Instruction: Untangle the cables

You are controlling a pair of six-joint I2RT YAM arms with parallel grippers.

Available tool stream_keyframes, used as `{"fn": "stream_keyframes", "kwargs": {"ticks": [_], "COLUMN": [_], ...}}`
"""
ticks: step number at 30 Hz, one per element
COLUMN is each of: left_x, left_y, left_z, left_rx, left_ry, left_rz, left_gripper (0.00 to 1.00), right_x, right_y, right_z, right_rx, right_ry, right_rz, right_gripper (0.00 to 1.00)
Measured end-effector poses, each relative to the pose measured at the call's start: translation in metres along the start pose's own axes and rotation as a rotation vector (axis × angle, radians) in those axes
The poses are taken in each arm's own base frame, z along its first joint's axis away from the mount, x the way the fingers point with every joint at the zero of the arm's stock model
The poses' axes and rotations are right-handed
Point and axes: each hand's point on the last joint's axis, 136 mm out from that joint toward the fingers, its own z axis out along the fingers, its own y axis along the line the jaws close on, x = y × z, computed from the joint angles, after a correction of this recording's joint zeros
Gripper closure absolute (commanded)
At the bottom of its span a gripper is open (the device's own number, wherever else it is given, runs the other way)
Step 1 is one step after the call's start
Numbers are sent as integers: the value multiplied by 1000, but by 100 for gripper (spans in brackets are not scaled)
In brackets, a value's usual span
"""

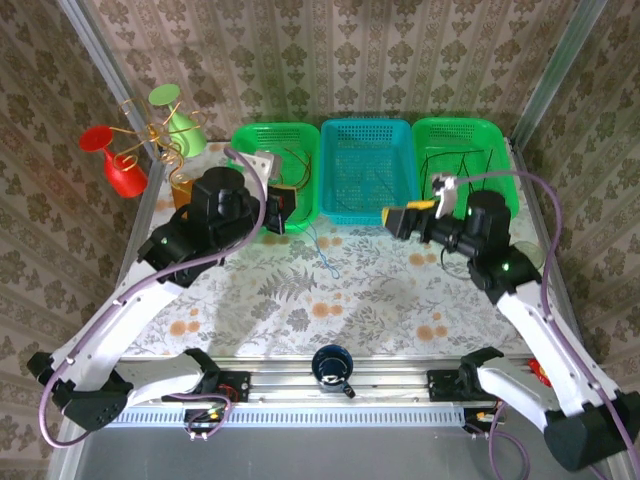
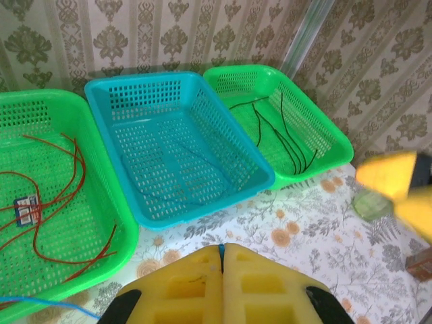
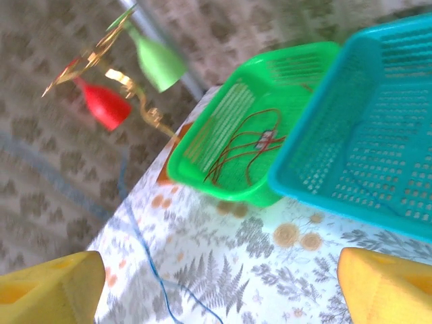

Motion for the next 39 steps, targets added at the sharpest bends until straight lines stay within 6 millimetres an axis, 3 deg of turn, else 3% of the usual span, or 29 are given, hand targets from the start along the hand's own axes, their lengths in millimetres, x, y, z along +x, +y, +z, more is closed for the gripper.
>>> {"fn": "stream_keyframes", "kwargs": {"ticks": [3, 6, 12, 17, 25, 32, 36, 39], "left_x": [-13, -14, -8, -13, -25, -23, -23, -23], "left_y": [-10, -20, -30, -30, -40, -47, -50, -52], "left_z": [4, 10, 21, 28, 28, 30, 30, 30], "left_rx": [13, 24, 18, -7, -9, -16, -17, -20], "left_ry": [-17, -15, -6, -33, -97, -101, -109, -110], "left_rz": [3, 14, 37, 43, 50, 64, 69, 74], "left_gripper": [100, 100, 100, 100, 100, 100, 100, 100], "right_x": [25, 42, 55, 57, 69, 86, 73, 54], "right_y": [28, 51, 81, 96, 106, 101, 105, 114], "right_z": [-6, -9, -3, 12, 45, 103, 133, 141], "right_rx": [-77, -126, -117, -62, -30, 108, 258, 358], "right_ry": [-22, -51, -114, -158, -163, -149, -190, -241], "right_rz": [-217, -458, -902, -1165, -1366, -1591, -1699, -1720], "right_gripper": [10, 9, 8, 7, 8, 7, 6, 4]}}
